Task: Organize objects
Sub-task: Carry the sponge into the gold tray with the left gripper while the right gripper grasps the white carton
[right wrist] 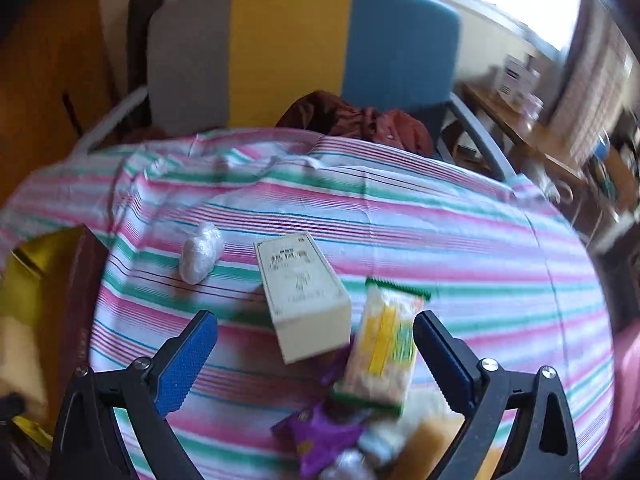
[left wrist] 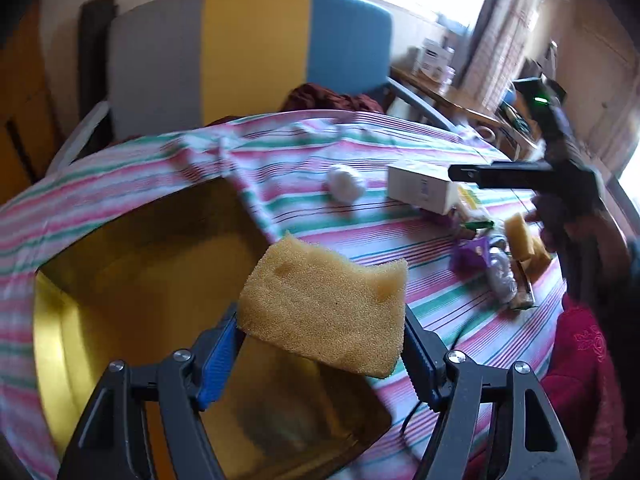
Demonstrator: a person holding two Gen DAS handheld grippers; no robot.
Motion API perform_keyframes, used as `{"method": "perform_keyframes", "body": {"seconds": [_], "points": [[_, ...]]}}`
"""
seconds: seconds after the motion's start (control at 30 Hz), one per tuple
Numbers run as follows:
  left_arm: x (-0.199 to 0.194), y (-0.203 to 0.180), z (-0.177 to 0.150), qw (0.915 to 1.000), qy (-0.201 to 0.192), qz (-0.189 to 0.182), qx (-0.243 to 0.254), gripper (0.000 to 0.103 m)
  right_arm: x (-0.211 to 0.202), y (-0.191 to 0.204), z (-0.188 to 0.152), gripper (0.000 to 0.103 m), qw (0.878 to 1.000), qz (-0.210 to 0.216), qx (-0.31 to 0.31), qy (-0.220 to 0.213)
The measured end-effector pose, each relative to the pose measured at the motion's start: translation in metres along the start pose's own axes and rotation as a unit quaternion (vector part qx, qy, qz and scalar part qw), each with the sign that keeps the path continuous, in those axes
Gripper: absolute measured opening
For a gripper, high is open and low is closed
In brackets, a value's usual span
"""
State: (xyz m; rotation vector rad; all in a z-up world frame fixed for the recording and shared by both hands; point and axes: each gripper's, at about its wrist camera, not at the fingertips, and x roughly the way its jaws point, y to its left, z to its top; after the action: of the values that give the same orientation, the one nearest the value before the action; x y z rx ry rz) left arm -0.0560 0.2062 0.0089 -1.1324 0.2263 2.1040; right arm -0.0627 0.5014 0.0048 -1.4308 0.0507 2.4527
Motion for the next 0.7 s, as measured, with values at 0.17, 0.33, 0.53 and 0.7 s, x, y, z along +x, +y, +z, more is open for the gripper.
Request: {"method": "perform_keyframes", "body": {"seconds": [0.17, 0.33, 0.53, 0.7], "points": [[-0.012, 0.035, -0.023, 0.9988, 0.006, 0.009, -0.047, 0.074, 0.056, 0.004, 0.028, 0.1, 0.996, -0.019, -0.029, 0.087], [-0.019, 0.062, -0.037, 0.9968, 0.008, 0.023, -0.076, 0.074, 0.078, 0.016, 0.029, 0.063, 0.991, -0.01, -0.039, 0.129], [-0.028, 0.099, -0.043, 0.9925, 0.001, 0.053, -0.11, 0.074, 0.049, 0.046, 0.012, 0.051, 0.993, -0.006, -0.061, 0.098], [-0.033, 0.142, -0.039, 0.984, -0.004, 0.092, -0.152, 0.074, 0.013, 0.077, -0.027, 0.051, 0.995, 0.025, -0.07, 0.068]]}}
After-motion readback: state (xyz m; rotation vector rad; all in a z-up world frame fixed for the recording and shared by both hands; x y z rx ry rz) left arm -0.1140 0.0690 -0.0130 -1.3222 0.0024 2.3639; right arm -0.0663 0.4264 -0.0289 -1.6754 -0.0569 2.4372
